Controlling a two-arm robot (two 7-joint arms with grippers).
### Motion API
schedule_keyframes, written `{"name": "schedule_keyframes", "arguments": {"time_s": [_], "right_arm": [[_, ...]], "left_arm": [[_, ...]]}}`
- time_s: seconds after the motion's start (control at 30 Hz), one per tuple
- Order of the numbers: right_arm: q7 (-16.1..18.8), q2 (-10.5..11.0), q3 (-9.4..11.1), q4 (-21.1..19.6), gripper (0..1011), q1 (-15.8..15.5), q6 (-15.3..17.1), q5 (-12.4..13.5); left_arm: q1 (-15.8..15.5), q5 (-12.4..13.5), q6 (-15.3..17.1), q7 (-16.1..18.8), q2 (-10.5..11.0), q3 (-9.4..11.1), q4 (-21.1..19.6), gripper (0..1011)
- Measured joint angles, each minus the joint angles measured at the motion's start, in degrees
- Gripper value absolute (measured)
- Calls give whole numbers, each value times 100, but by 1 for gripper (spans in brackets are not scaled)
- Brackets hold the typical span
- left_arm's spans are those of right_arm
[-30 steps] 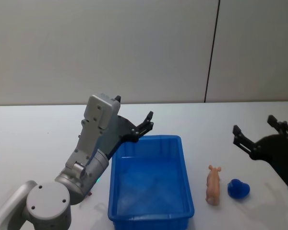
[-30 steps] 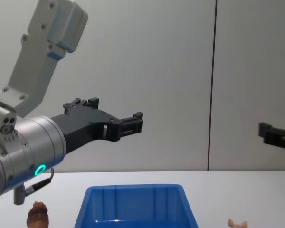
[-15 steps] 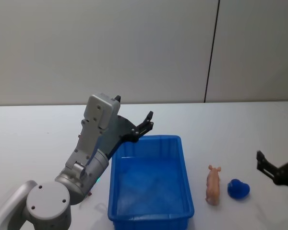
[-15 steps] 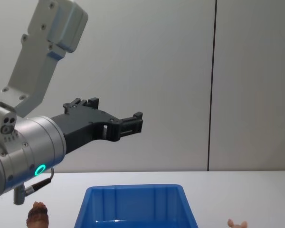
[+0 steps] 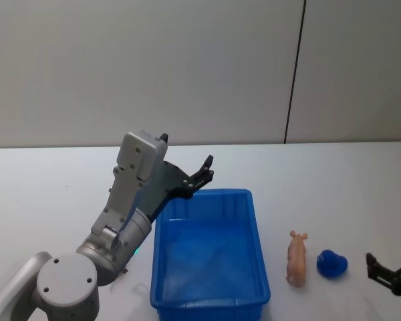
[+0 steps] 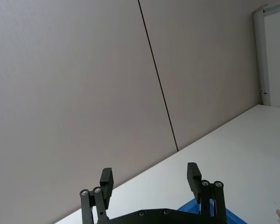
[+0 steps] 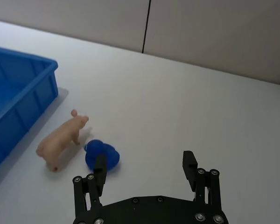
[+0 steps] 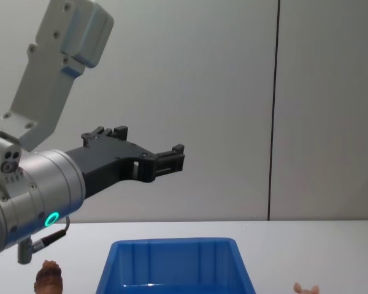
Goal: Pick up the two dolls from the table and place them into the box.
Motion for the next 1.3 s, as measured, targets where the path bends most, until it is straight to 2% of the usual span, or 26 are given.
{"name": "schedule_keyframes", "arguments": {"time_s": [0.17,0.57,0.97,1.3], "right_arm": [[315,-33,-78,220,1001,165,102,-219],[945,-313,-309,990,1001,747,223,-804],[1367,-668,-520,1727,1001,1335,164,-1281],[1540,-895,-647,2140,1001,1656,233,-1485]], "left_arm": [[0,0,0,0,0,0,0,1001],[0,0,0,0,0,0,0,1001],[0,0,0,0,0,1,0,1001],[0,0,0,0,-1,0,0,1001]]}}
